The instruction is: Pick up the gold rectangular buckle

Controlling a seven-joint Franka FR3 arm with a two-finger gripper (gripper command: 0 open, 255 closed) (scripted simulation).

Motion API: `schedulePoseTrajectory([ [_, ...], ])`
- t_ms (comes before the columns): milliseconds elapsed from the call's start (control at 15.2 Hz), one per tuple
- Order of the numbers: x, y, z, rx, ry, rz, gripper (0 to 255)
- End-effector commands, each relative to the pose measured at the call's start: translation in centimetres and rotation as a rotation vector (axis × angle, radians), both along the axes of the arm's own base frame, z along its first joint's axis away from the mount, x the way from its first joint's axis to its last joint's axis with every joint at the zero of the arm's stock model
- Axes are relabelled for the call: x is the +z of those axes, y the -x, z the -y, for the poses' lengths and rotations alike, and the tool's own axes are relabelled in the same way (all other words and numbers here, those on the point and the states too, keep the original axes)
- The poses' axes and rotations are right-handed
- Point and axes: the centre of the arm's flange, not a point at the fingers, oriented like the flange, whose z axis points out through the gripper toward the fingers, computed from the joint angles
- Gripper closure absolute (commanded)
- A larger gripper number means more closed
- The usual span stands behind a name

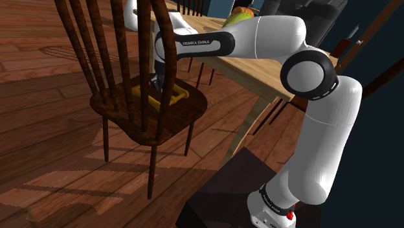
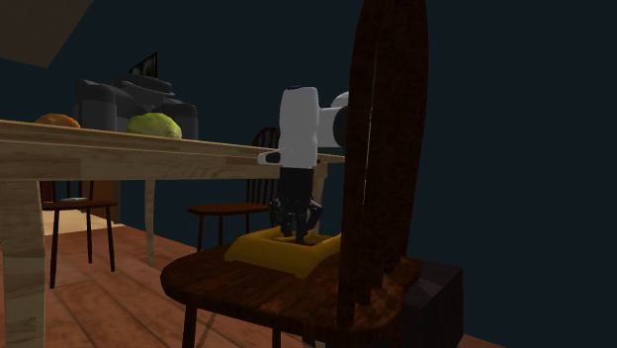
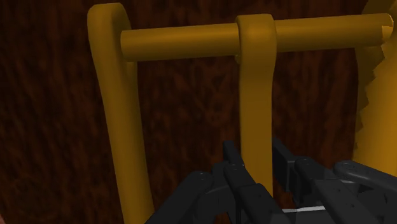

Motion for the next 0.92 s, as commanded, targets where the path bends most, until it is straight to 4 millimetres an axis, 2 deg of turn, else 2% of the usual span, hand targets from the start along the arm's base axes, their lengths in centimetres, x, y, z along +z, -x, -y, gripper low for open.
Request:
schedulePoseTrajectory([
  [0,1.0,0.0,-0.1,0.0,0.0,0.001,255],
  [726,6.8,0.0,-0.1,0.0,0.0,0.001,255],
  [858,6.9,0.0,-0.1,0.0,0.0,0.001,255],
])
